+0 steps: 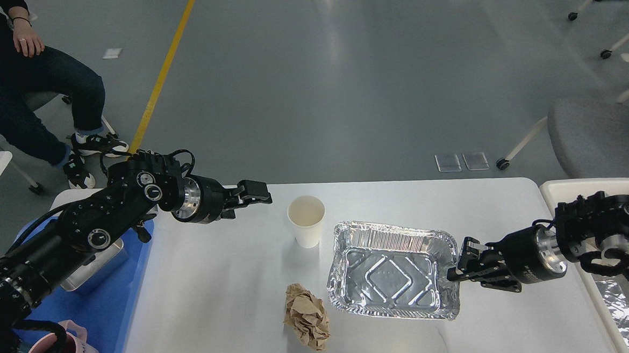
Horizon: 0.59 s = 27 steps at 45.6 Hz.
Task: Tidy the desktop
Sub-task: 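Reach the left gripper toward the white paper cup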
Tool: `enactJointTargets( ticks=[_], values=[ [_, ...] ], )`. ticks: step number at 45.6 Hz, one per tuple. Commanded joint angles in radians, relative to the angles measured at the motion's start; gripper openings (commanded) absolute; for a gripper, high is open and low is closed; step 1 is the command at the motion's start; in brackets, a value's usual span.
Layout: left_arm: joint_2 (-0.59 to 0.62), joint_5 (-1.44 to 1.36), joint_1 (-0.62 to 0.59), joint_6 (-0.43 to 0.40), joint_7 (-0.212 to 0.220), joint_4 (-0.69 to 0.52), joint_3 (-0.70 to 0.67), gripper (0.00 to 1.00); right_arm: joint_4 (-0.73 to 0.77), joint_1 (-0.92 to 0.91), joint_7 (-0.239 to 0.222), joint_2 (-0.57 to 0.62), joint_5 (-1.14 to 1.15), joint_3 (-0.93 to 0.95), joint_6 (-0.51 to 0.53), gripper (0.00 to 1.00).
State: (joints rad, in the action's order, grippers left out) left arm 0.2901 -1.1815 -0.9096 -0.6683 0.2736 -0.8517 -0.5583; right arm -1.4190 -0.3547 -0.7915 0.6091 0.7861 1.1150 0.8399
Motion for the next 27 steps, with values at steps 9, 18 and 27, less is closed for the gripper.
enactJointTargets(
  ticks=[9,18,27],
  values=[
    [-0.037,0.0,0.003,0.003,0.001,0.048,0.006,0.97,0.0,-0.043,0.0,-0.08,0.041,-0.009,0.002,0.0],
    [-0.042,0.003,0.008,0.003,-0.001,0.071,0.006,0.97,0.002,-0.082,0.0,-0.138,0.071,-0.015,0.002,0.0],
    [-0.043,0.006,0.011,0.004,-0.002,0.079,0.006,0.97,0.005,-0.089,0.0,-0.158,0.091,-0.017,0.005,0.0]
  ],
)
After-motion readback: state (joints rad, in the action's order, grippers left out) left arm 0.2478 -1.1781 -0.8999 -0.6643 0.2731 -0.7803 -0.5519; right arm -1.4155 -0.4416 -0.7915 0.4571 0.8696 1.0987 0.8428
